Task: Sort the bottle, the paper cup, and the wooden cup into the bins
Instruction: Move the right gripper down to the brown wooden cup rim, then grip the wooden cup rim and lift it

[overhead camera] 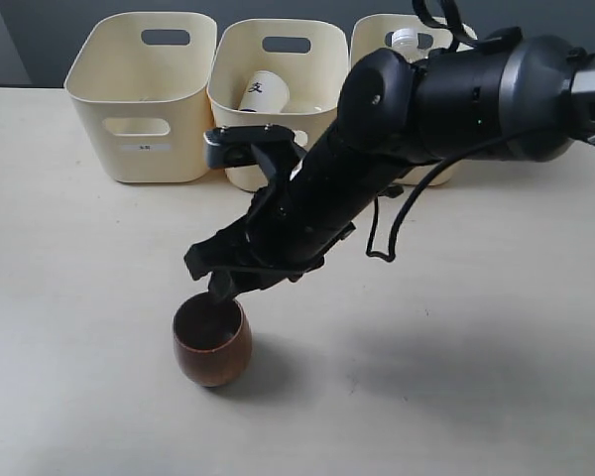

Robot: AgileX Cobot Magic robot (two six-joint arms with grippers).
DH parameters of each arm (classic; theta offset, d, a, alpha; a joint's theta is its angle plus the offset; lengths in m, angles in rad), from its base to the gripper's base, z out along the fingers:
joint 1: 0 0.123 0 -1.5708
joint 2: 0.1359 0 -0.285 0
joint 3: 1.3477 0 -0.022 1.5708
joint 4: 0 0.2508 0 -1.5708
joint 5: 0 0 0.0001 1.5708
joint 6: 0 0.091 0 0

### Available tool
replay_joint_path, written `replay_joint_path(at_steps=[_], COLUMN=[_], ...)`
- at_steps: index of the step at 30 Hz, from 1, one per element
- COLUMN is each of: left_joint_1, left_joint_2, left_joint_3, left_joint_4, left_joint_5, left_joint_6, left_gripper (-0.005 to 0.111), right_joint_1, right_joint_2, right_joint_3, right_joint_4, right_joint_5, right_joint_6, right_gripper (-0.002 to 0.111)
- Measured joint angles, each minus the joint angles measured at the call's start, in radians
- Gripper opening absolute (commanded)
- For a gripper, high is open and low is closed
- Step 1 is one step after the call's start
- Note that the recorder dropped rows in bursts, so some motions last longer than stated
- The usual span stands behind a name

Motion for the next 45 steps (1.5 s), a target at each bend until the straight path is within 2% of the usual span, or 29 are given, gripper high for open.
replay_joint_path(at_steps=[45], left_joint_1=[0.0], left_joint_2=[0.0], left_joint_3=[0.0], left_joint_4=[0.0], left_joint_5=[0.0], left_joint_6=[0.0], left_gripper=[0.0], right_joint_1=[0.023], right_joint_2=[0.064], right_joint_3=[0.002], right_joint_4=[0.011], right_joint_5=[-0.038], right_joint_6=[0.013], right_gripper=[0.052])
